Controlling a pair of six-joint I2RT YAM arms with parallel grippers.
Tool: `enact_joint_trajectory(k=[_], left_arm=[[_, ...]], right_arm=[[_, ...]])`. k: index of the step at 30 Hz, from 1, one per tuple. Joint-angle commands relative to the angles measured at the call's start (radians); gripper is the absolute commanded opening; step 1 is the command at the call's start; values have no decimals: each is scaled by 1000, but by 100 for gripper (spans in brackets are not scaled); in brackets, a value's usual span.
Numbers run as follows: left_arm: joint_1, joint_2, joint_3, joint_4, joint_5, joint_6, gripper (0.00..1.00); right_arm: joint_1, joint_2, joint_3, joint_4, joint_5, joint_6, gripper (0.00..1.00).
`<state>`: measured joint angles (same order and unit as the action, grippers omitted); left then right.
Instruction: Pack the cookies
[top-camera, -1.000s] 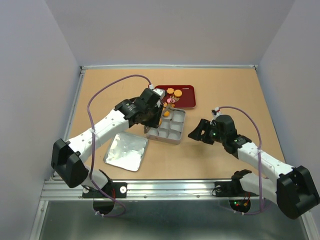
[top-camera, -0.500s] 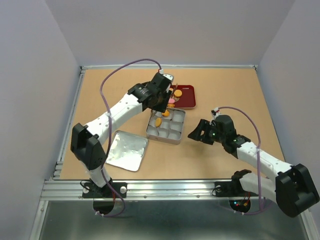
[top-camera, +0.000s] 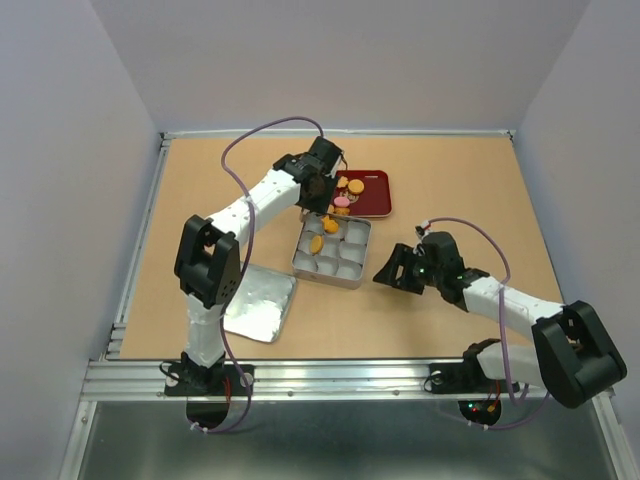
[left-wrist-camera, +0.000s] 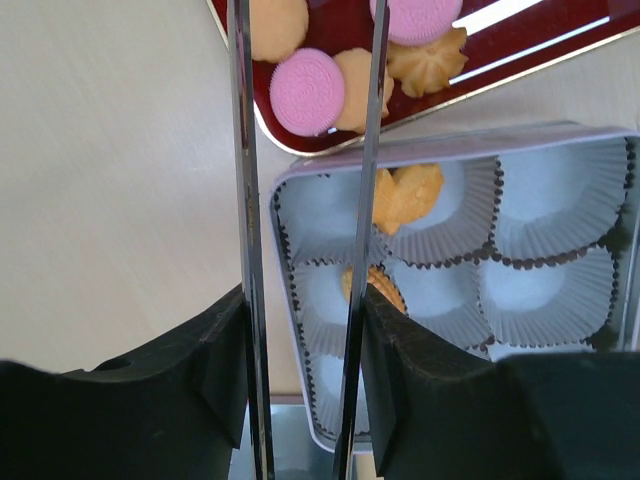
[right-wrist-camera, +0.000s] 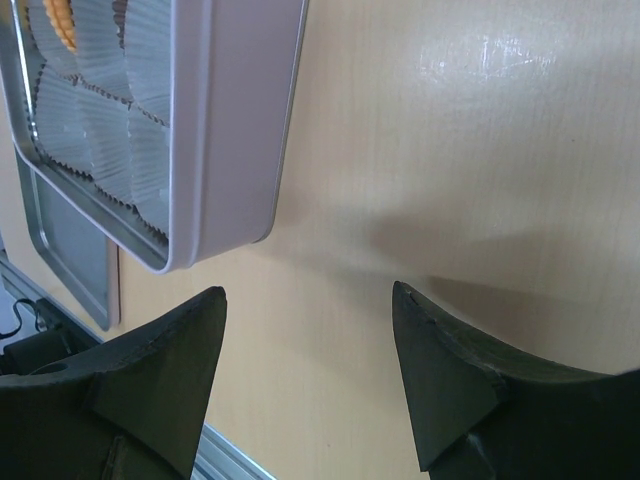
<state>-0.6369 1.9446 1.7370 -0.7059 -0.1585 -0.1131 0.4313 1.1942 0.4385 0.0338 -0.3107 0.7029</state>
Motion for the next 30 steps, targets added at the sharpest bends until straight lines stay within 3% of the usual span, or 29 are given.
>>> enact_joint_trajectory(k=[1,12,30], left_arm=[[11,2,75,29,14,41,51],[19,82,131,33,73,66,49],[28,158,153,28,-3,64,50]], right_arm=[[-5,25,-11,71,-19,-19,72],[-5,67,-3,86,-34,-20,72],[-5,114,8,101,-54,-25,72]])
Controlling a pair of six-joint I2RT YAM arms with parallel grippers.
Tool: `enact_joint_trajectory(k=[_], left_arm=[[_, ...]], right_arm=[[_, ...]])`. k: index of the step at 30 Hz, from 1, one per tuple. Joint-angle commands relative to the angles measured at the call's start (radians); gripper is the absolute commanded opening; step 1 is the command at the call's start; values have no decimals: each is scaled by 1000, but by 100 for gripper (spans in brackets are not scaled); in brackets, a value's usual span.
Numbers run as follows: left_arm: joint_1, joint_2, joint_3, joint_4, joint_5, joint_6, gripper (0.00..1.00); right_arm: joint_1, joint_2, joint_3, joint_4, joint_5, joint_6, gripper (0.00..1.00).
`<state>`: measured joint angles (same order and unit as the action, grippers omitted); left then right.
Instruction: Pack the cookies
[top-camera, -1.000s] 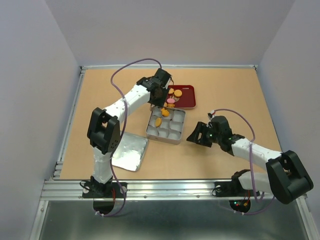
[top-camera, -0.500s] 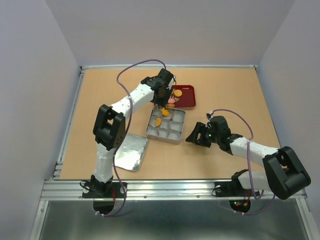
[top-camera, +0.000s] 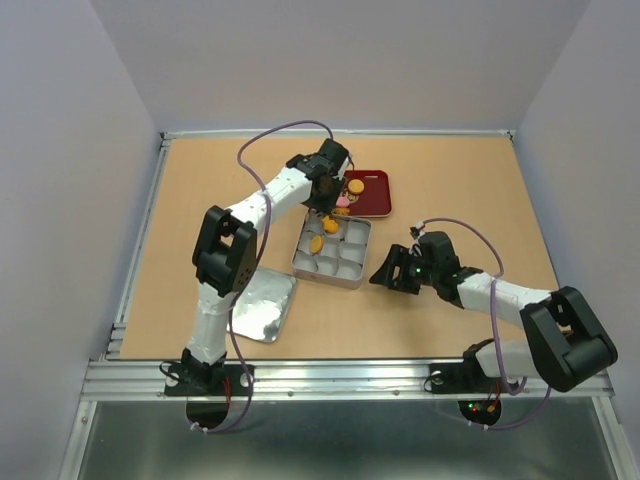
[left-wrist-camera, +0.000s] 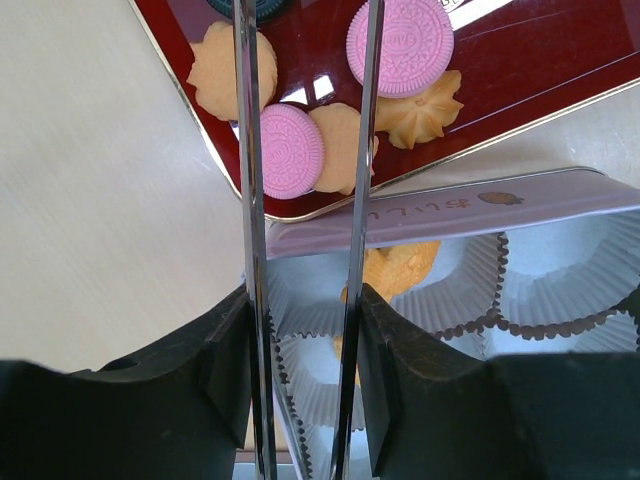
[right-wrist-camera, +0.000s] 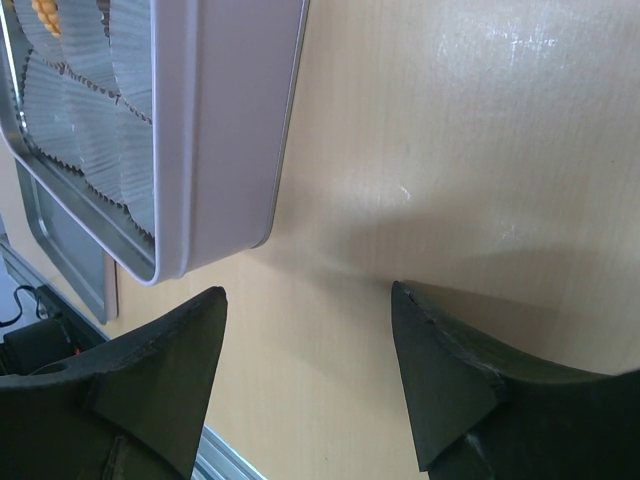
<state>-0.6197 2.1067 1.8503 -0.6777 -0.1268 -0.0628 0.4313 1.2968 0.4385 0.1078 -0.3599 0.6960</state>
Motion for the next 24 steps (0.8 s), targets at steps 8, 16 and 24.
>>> enact_joint_trajectory(k=[8,16,24], left_arm=[[18,-11,43,-6,-50,14,42],[17,-65,36,-10,-66,23,34],[8,-213,31,-68,-36,11,32]], right_arm=[[-5,30,14,32,-10,-20,72],[-5,56,17,41,-17,-16,72],[-5,33,-1,50,-2,-9,71]])
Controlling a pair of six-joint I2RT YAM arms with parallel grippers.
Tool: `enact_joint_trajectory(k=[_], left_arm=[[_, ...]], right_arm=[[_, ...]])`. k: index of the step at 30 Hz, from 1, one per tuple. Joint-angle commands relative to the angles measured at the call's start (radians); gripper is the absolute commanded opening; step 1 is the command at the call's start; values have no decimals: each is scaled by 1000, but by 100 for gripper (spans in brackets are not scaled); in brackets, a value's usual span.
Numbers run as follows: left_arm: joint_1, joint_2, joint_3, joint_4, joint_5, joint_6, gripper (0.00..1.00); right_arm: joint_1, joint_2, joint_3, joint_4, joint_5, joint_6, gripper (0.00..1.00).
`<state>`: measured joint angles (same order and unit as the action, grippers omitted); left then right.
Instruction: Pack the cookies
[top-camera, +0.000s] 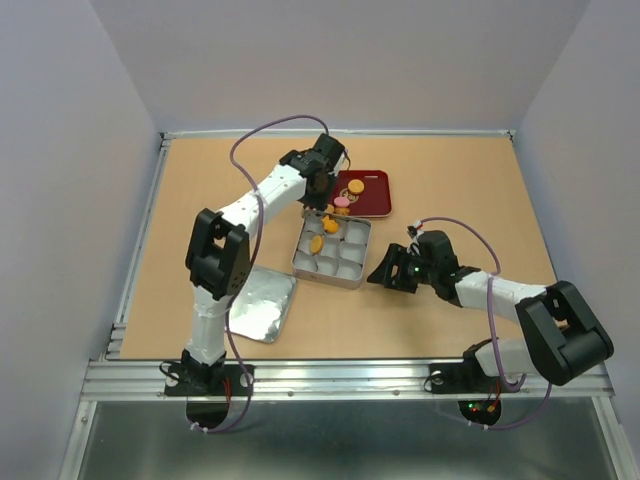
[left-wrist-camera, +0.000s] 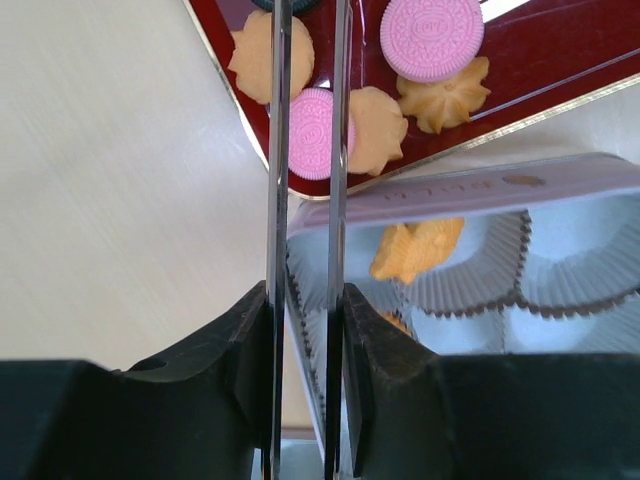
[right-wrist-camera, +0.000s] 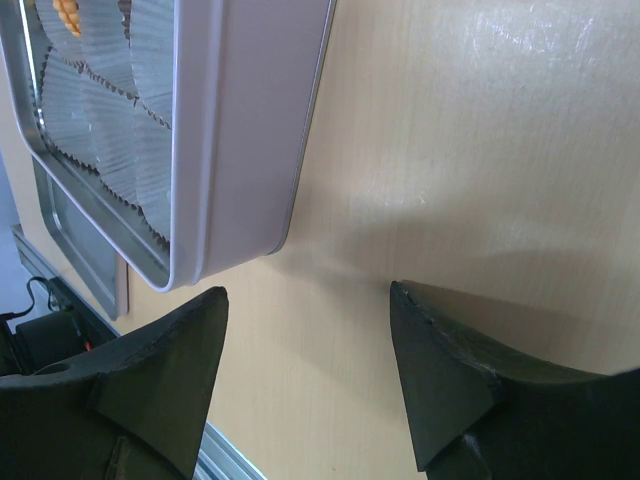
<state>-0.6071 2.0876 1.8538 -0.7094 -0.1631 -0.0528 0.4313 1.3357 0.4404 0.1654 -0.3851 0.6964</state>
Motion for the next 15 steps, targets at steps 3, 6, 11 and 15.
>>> enact_joint_trajectory(k=[3,6,11,15], left_arm=[[-19,-262,-31,-41,16,-10,32],[-48,-369,-116,-47,30,-42,31],[-104,-503,-300,-12,103,-102,31],[-143,-602,-419,19,108,-159,31]], right_arm=[[-5,-20,-11,-4,29,-6,71],[-5,-21,-16,-1,37,-1,72],[-8,5,-9,3,31,6,71],[-12,11,-9,5,26,9,71]])
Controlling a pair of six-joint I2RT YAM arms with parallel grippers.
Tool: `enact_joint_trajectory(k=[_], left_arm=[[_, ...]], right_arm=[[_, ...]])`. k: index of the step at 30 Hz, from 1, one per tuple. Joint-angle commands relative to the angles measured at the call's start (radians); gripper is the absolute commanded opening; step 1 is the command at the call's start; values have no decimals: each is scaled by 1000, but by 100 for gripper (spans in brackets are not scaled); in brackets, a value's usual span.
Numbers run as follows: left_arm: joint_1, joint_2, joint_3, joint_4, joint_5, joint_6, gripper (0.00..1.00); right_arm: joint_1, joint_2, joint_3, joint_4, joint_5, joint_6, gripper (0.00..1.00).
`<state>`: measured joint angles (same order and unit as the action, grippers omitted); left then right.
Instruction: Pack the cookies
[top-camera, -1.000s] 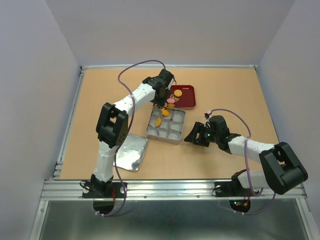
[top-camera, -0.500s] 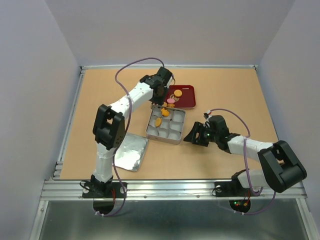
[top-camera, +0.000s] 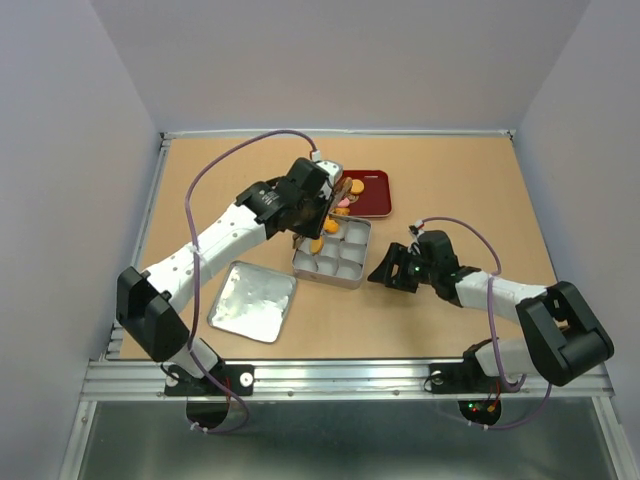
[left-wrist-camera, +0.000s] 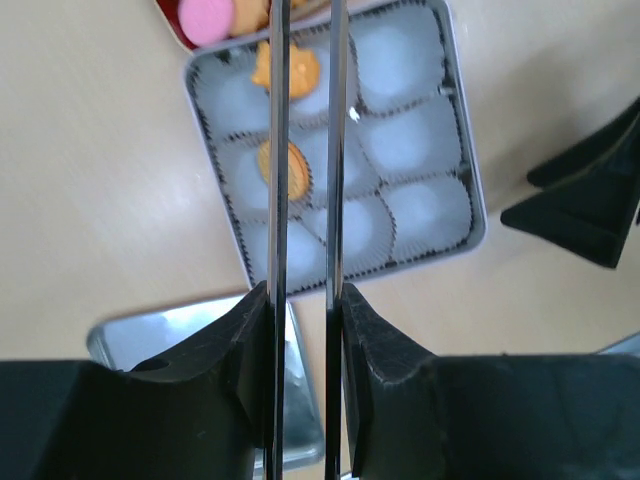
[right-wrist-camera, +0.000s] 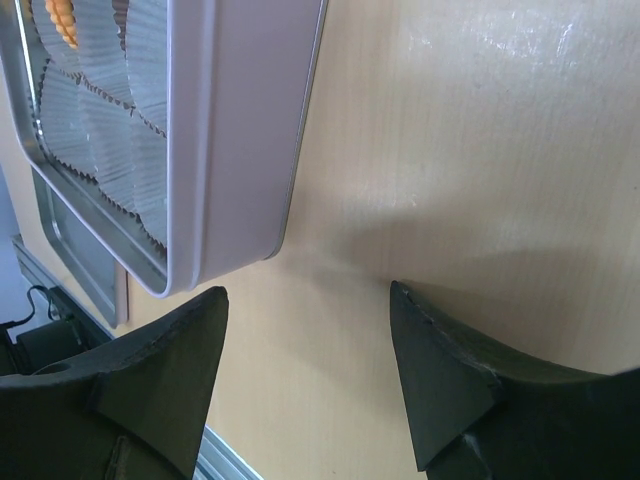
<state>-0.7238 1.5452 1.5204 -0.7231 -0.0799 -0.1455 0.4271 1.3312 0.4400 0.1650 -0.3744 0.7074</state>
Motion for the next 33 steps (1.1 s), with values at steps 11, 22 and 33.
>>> enact_joint_trajectory(k=[11,22,33], left_arm=[[-80,-158,-273,126,155,-109,24],[-163,-194,-359,126,178,-164,24],[-172,-211,-448,142,100,-204,31]], right_arm=[[-16,29,-7,8,3,0,71],[-25,34,-14,14,-9,3,71],[-30,36,-14,16,-17,3,71]])
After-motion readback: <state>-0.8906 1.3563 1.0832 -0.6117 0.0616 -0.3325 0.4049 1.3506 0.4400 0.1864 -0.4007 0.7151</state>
